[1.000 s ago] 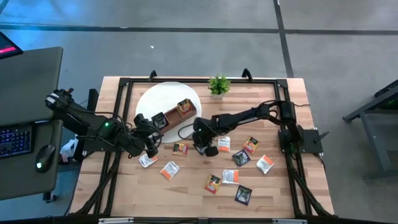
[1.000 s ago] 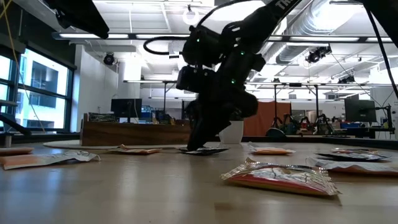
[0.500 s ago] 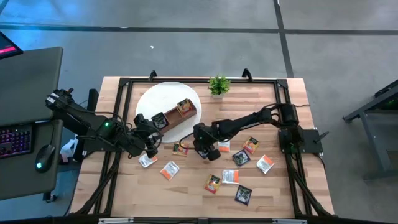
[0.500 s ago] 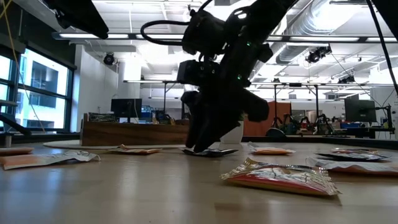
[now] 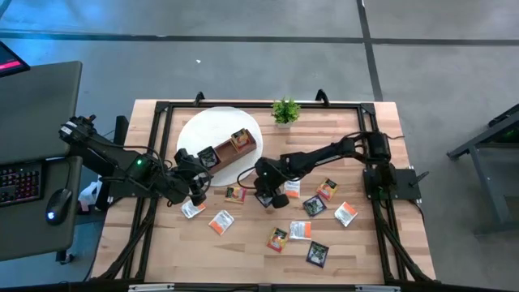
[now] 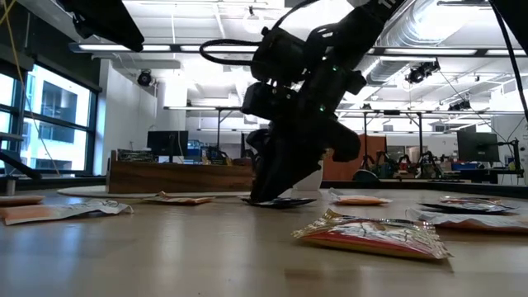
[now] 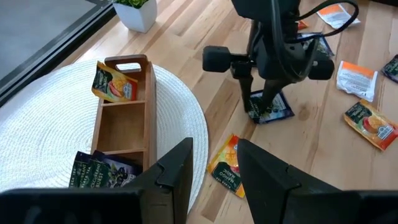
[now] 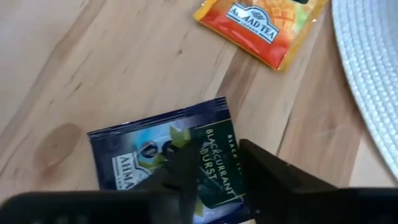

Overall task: Pick & Place Tea
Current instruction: Put the purple tea bag into the left section of the wooden organizer

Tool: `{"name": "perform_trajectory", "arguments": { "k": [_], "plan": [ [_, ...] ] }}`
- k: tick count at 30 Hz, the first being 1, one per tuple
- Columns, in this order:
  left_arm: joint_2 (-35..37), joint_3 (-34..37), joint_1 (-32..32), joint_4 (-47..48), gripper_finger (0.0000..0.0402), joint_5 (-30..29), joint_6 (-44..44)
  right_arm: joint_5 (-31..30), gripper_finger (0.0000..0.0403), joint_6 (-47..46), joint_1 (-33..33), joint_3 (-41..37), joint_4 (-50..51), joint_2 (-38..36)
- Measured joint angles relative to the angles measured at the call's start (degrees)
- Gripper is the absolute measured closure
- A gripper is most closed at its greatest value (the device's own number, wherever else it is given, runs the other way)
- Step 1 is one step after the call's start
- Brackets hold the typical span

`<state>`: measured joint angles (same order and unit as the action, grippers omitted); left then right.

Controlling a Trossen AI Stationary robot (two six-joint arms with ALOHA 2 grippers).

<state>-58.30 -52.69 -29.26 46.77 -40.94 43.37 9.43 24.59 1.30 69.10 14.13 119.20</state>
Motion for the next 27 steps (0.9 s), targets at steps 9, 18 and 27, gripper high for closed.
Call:
{"name": "perform_trajectory", "arguments": {
  "k": [9, 18, 27],
  "plan": [
    [0.00, 0.00, 0.00, 0.00, 0.0278, 0.00, 0.46, 2.68, 0.0387, 3.20, 1.34, 0.11, -1.74, -0.36],
    [0.01, 0.00, 0.00, 0.01, 0.0278, -0.54, 0.46, -11.38, 0.0393, 6.36, 0.17, 0.09, -41.85, -3.07],
    [0.02, 0.02, 0.01, -0.31, 0.0278, -2.30, 0.46, -12.95, 0.0396, 23.70, -0.13, 4.61, -70.40, 6.02]
  ]
}}
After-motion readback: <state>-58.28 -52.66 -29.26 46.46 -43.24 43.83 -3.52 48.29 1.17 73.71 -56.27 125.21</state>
